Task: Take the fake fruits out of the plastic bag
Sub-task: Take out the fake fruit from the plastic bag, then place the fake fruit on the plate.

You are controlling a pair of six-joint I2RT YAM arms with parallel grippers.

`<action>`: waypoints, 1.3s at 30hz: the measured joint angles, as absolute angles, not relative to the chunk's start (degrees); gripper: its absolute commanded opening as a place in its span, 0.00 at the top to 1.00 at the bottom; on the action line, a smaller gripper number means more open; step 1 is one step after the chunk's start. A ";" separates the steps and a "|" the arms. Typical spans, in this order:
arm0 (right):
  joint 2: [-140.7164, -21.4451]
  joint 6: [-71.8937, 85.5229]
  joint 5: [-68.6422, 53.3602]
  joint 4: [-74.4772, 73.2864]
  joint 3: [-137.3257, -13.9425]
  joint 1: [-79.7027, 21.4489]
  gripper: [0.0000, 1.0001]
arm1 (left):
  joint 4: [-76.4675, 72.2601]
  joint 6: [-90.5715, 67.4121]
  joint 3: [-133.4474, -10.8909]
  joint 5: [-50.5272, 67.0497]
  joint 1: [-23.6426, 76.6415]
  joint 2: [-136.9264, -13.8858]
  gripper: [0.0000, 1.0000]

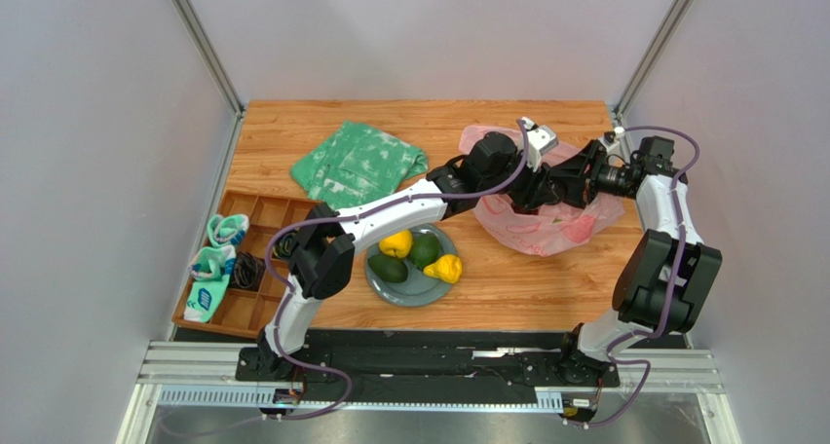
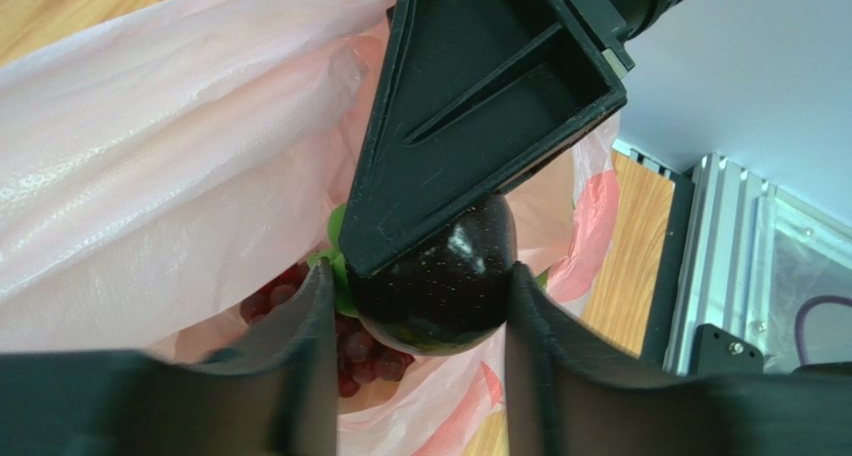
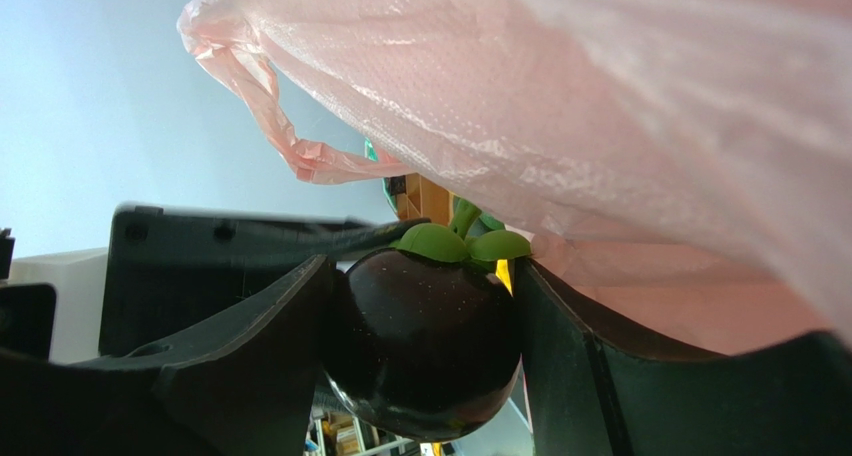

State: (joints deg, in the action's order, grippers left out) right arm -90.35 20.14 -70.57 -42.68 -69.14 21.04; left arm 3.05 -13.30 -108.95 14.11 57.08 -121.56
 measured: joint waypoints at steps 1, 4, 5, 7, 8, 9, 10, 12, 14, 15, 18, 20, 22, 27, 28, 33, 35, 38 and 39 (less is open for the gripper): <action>-90.32 20.10 -70.43 -42.72 -69.14 21.04 0.25 | 3.14 -13.28 -108.97 14.35 57.08 -121.56 1.00; -90.30 19.66 -69.89 -42.85 -69.14 21.08 0.01 | 3.49 -12.69 -108.97 15.75 56.82 -121.54 1.00; -90.30 19.57 -69.84 -42.96 -69.17 21.19 0.00 | 4.05 -12.43 -108.88 16.97 56.51 -121.36 1.00; -90.41 19.07 -69.49 -43.53 -69.49 21.54 0.00 | 5.48 -11.86 -107.79 20.16 55.72 -120.20 1.00; -90.72 18.52 -69.34 -43.94 -70.00 21.71 0.00 | 6.55 -11.18 -106.72 22.57 55.13 -118.91 1.00; -91.33 17.89 -68.99 -44.47 -71.18 22.00 0.00 | 8.54 -10.09 -105.16 25.39 54.26 -116.88 1.00; -91.90 17.26 -68.77 -44.84 -72.16 22.24 0.00 | 10.96 -8.99 -103.70 27.83 53.34 -114.63 1.00; -93.76 15.18 -67.61 -46.46 -75.18 22.72 0.00 | 16.47 -4.84 -100.66 32.77 51.42 -108.47 1.00; -95.31 13.37 -66.50 -47.62 -77.76 22.92 0.00 | 21.58 0.80 -96.53 35.99 49.56 -100.25 1.00; -95.68 12.71 -65.98 -48.10 -78.63 22.96 0.00 | 23.90 3.20 -94.70 36.75 48.95 -96.90 1.00; -96.01 10.66 -64.42 -49.76 -80.40 23.03 0.00 | 30.79 13.15 -85.43 37.63 48.31 -83.00 1.00; -95.96 9.87 -63.79 -50.33 -80.68 23.03 0.00 | 34.15 18.68 -78.65 36.97 48.95 -76.47 1.00; -95.94 9.32 -63.05 -50.87 -80.64 23.00 0.00 | 36.77 22.83 -73.60 35.88 49.65 -73.91 1.00; -94.89 8.69 -61.73 -51.68 -80.16 23.03 0.00 | 38.92 31.51 -63.13 28.03 49.76 -78.43 1.00; -94.43 8.62 -61.58 -51.72 -80.01 23.03 0.00 | 39.46 32.58 -61.73 26.52 49.71 -79.99 1.00; -92.60 8.40 -61.39 -52.03 -79.81 23.03 0.00 | 39.97 35.48 -60.14 21.34 49.65 -85.43 0.94; -92.25 8.27 -61.39 -52.03 -79.81 23.03 0.00 | 39.31 35.94 -60.16 19.64 49.87 -86.61 0.73; -92.05 7.99 -61.36 -52.12 -79.79 23.03 0.00 | 38.41 35.88 -60.38 17.26 50.17 -88.84 0.33; -92.03 7.84 -61.36 -52.18 -79.79 23.03 0.00 | 38.26 35.81 -60.40 16.84 50.17 -89.43 0.25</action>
State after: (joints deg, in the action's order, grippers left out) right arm -92.03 7.84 -61.36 -52.18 -79.79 23.03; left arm 38.26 35.81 -60.40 16.84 50.17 -89.43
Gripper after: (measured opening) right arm 0.998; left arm 0.579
